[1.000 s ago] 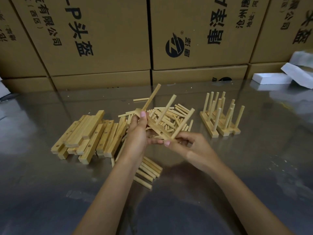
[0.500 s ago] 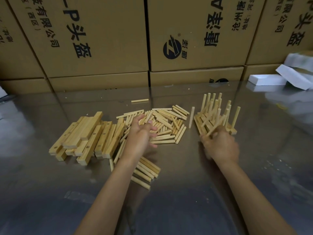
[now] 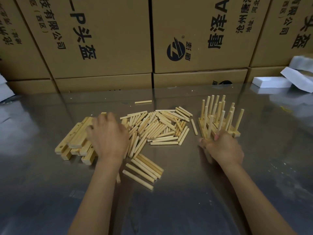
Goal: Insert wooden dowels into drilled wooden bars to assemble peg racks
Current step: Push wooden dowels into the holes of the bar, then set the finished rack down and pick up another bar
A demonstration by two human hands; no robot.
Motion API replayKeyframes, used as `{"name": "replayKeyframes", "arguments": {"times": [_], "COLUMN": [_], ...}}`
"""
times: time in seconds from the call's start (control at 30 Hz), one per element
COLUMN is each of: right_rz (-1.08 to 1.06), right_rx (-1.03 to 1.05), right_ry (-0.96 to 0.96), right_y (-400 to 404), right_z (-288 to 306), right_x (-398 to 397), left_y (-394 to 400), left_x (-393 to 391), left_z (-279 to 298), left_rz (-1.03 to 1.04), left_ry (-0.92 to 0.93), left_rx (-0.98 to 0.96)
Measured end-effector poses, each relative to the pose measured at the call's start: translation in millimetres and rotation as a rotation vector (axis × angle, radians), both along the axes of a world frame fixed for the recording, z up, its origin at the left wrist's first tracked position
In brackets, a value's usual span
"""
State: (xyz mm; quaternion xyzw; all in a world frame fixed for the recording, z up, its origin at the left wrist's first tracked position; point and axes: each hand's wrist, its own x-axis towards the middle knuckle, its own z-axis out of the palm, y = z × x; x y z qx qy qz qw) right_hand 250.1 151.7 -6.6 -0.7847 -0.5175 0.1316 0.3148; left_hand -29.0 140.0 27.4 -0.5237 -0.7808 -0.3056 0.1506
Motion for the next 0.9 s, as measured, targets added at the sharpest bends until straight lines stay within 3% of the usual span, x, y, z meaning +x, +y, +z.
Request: {"name": "replayKeyframes", "arguments": {"times": [0.1, 0.17, 0.4, 0.63, 0.9], "right_rz": [0.01, 0.038, 0.136, 0.225, 0.653], "right_rx": [-0.058, -0.082, -0.044, -0.002, 0.168], "right_ry": [0.044, 0.042, -0.017, -0.012, 0.054], "right_y": [-4, -6, -13, -11, -27], "right_z": [4, 6, 6, -1, -10], "right_x": [-1, -3, -19, -25, -58], "left_y": [-3, -3, -3, -3, -3], "left_x": [-14, -19, -22, -33, -33], "left_z": [3, 1, 3, 1, 9], "left_rz": [0.217, 0.236, 0.199, 0.141, 0.069], "left_ry": [-0.032, -0.03, -0.033, -0.231, -0.324], "left_rx": [-0.327, -0.401, -0.243, -0.075, 0.137]}}
